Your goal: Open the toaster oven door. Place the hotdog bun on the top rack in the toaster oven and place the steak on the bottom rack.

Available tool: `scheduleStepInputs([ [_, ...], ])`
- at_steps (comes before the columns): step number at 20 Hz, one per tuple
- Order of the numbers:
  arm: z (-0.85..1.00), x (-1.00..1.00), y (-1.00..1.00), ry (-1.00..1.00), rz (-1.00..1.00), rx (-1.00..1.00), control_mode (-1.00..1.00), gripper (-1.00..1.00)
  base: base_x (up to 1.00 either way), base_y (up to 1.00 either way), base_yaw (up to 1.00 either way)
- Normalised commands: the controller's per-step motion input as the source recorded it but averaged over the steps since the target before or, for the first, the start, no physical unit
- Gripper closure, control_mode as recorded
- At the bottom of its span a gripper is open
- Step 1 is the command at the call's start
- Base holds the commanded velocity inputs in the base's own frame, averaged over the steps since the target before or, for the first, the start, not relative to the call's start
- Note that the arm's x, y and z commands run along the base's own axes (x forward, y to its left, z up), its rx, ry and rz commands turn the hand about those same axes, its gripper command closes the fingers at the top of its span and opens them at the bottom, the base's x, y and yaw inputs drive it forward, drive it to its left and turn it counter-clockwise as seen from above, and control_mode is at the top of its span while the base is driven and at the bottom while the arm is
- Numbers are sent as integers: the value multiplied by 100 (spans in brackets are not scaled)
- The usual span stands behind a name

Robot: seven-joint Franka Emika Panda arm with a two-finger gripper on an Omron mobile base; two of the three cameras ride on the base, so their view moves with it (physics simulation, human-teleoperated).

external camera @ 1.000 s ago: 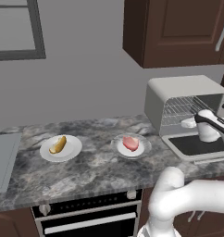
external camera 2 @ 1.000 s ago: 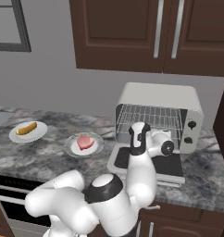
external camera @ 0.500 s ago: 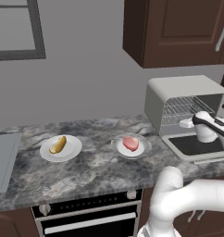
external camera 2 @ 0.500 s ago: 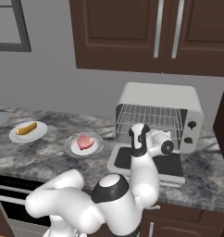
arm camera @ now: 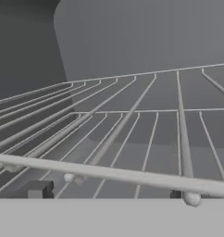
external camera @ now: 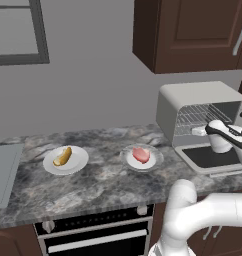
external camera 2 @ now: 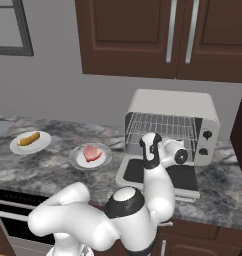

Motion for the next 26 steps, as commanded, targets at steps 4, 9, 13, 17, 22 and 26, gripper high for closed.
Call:
scheduleStepInputs([
  [4,-11,11,-2,0,2,4,-100,-100,0,0,0],
  [9,-17,1,-6,0,4,4,-100,-100,0,0,0],
  [13,-24,-11,-5,5,3,0,-100,-100,0,0,0],
  [17,-25,-19,-2,12,0,0,-100,-100,0,0,0],
  [22,-38,-28,0,15,0,0,-100,-100,0,0,0],
  [26,-47,-42,-1,15,0,0,-100,-100,0,0,0],
])
